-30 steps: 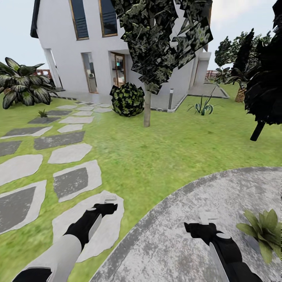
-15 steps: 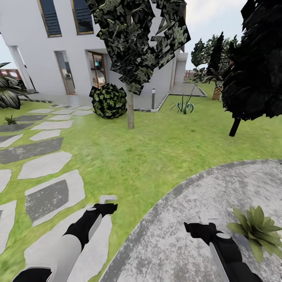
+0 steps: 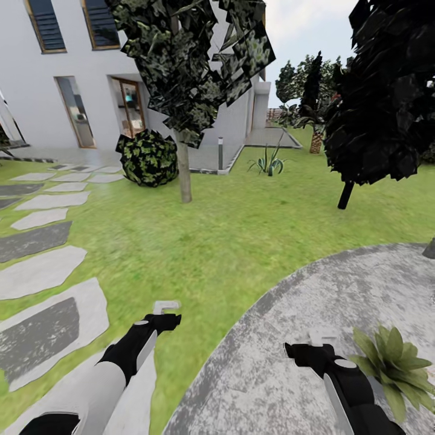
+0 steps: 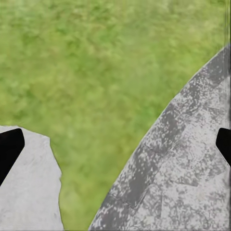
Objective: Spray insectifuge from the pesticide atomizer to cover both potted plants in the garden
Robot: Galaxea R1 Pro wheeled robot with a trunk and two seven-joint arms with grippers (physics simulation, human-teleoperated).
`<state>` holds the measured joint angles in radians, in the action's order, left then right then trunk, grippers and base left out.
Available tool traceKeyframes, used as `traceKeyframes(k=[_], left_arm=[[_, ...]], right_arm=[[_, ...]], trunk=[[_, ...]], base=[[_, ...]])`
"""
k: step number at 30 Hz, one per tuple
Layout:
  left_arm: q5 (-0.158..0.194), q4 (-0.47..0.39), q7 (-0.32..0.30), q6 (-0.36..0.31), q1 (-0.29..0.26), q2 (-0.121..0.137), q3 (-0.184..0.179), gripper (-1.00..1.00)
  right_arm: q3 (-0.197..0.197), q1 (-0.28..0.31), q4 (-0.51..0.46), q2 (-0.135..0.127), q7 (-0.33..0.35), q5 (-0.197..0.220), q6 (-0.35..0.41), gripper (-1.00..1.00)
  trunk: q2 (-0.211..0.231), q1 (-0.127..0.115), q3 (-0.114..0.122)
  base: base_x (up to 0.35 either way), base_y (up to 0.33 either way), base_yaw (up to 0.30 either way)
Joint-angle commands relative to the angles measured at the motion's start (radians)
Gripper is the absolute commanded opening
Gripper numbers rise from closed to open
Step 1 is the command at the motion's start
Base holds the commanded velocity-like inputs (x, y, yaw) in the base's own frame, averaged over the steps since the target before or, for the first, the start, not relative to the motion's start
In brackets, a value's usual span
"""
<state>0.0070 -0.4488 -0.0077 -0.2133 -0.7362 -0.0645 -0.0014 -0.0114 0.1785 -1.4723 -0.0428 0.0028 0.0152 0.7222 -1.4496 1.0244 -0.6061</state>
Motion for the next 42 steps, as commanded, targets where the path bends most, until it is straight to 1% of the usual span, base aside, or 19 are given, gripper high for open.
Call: traceKeyframes(k=[1,7,27,34,42], left_arm=[[0.001,-0.002,-0.001,-0.006,0.0,0.0,0.0,1.0],[0.001,-0.002,-0.001,-0.006,0.0,0.0,0.0,1.0],[0.001,-0.002,-0.001,-0.006,0.0,0.0,0.0,1.0],[0.001,-0.002,-0.001,-0.006,0.0,0.0,0.0,1.0],[0.001,-0.002,0.0,-0.006,0.0,0.0,0.0,1.0]], right_arm=[[-0.009,0.001,-0.001,0.0,0.0,0.002,0.005,1.0],[-0.021,0.001,-0.001,0.0,0.0,0.002,0.005,1.0],[-0.022,0.001,-0.001,0.0,0.0,0.002,0.005,1.0],[-0.022,0.001,-0.001,0.0,0.0,0.002,0.005,1.0],[-0.022,0.001,-0.001,0.0,0.0,0.002,0.005,1.0]], trunk=[[0.0,0.001,-0.001],[0.0,0.001,-0.001],[0.0,0.001,-0.001],[0.0,0.001,-0.001],[0.0,0.001,-0.001]], base=[[0.346,0.0,-0.26],[0.328,0.008,-0.267],[0.255,0.136,-0.269],[0.199,0.039,-0.269],[0.116,0.001,-0.269]])
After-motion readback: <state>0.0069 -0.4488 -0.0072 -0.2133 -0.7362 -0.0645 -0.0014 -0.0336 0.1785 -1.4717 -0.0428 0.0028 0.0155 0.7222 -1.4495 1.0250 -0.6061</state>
